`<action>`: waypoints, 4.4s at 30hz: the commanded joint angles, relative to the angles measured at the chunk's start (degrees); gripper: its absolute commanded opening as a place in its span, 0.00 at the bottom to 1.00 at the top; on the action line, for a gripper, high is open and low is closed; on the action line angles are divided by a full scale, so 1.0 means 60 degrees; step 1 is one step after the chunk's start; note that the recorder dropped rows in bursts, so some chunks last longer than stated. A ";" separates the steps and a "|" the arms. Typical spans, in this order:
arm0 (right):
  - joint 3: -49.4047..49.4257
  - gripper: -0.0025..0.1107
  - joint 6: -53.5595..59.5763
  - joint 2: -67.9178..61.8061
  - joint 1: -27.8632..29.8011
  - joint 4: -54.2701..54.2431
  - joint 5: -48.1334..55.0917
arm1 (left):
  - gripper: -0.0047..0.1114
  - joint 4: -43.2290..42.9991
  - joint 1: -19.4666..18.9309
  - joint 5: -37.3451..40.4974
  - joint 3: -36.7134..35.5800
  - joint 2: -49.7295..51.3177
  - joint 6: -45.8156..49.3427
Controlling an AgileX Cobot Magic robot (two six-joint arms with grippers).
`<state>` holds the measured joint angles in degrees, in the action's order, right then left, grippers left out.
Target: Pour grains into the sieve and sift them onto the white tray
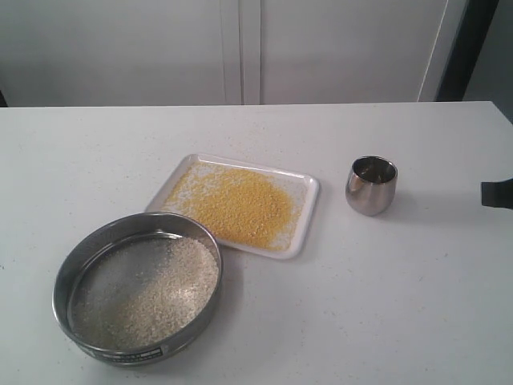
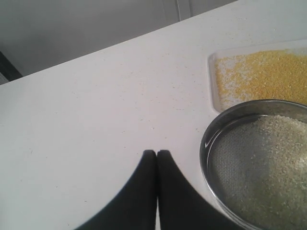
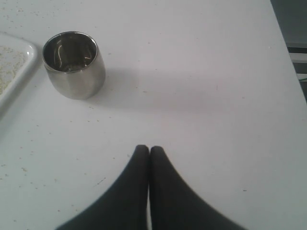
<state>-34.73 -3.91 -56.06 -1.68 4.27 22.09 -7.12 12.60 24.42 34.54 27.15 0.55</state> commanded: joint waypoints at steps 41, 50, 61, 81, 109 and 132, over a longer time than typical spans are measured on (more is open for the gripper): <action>0.0029 0.02 0.0035 0.0081 0.0092 0.0004 -0.0075 | 0.04 0.1434 -0.1986 -0.1826 -0.5757 -0.4526 -0.0223; 0.0029 0.02 0.0035 0.0081 0.0092 0.0004 -0.0075 | 0.04 0.1434 -0.1986 -0.1805 -0.5757 -0.4526 -0.0015; 0.0029 0.02 0.0035 0.0081 0.0092 0.0004 -0.0075 | 0.04 0.1434 -0.1986 -0.1848 -0.5757 -0.4526 -0.0015; 0.0029 0.02 0.0253 0.0533 0.0092 0.0110 -0.0101 | 0.04 0.1434 -0.1986 -0.1848 -0.5757 -0.4526 -0.0015; 0.1454 0.02 0.0382 0.6566 -0.1054 -0.0042 0.0083 | 0.04 0.1417 -0.1986 -0.1846 -0.5757 -0.4526 -0.0015; 0.3235 0.02 0.0382 0.8321 -0.1054 -0.0177 -0.0044 | 0.04 0.1417 -0.1986 -0.1846 -0.5757 -0.4526 -0.0015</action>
<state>-15.79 -1.89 -6.39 -7.90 3.33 21.80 0.64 0.84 13.26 0.21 0.24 0.30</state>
